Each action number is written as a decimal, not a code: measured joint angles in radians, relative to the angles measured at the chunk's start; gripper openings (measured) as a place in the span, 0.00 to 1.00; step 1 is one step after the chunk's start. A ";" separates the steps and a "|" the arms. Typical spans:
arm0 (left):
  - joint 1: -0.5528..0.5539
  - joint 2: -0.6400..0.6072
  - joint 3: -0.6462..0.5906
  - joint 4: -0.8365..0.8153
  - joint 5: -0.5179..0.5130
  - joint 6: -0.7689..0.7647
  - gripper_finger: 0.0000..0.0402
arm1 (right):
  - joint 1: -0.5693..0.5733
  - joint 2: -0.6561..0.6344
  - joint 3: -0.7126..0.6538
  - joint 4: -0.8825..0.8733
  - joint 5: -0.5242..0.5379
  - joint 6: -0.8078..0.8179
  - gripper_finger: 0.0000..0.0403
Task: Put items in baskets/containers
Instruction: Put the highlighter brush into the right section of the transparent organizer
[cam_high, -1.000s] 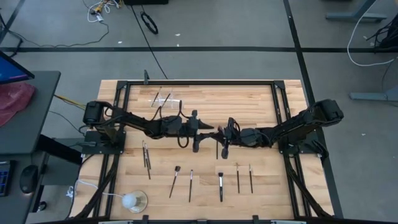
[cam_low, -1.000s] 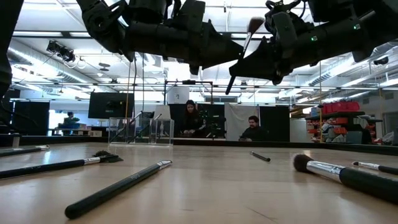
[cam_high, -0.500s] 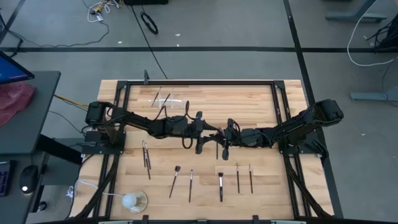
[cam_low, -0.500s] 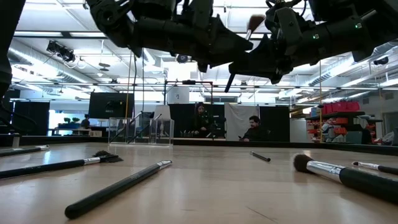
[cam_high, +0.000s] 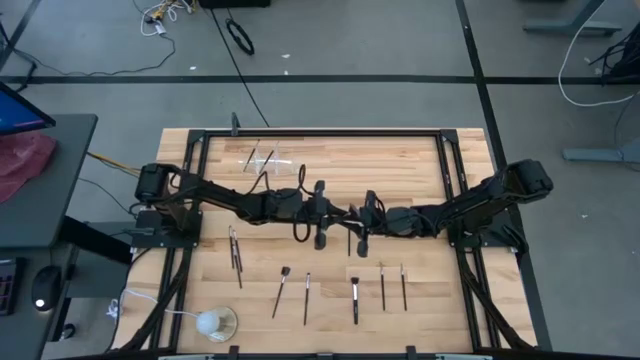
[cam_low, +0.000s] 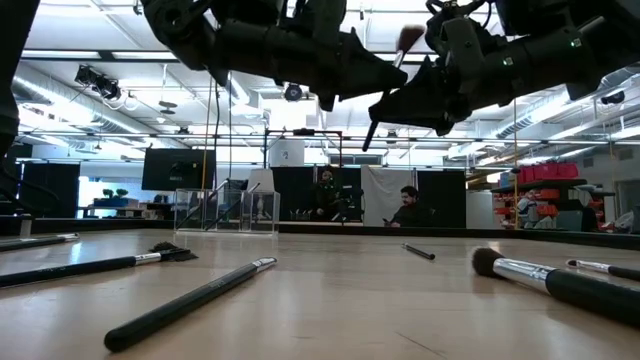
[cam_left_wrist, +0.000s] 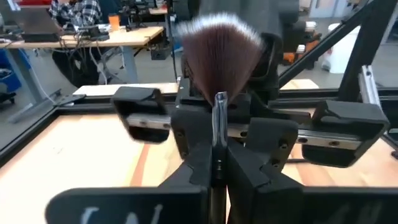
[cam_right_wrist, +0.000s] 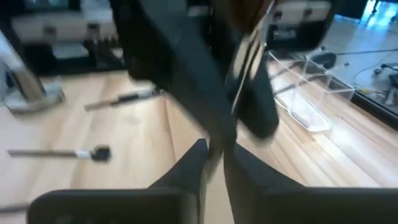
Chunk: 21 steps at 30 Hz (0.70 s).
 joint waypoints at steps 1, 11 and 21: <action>0.002 -0.017 0.000 -0.040 -0.015 -0.001 0.07 | 0.000 -0.007 -0.001 -0.025 0.011 -0.005 0.16; 0.148 -0.229 -0.091 -0.276 -0.179 0.035 0.07 | 0.000 -0.067 0.000 -0.113 0.110 -0.003 0.28; 0.430 -0.302 -0.195 -0.276 -0.267 0.035 0.08 | 0.001 -0.065 -0.001 -0.116 0.096 0.004 0.28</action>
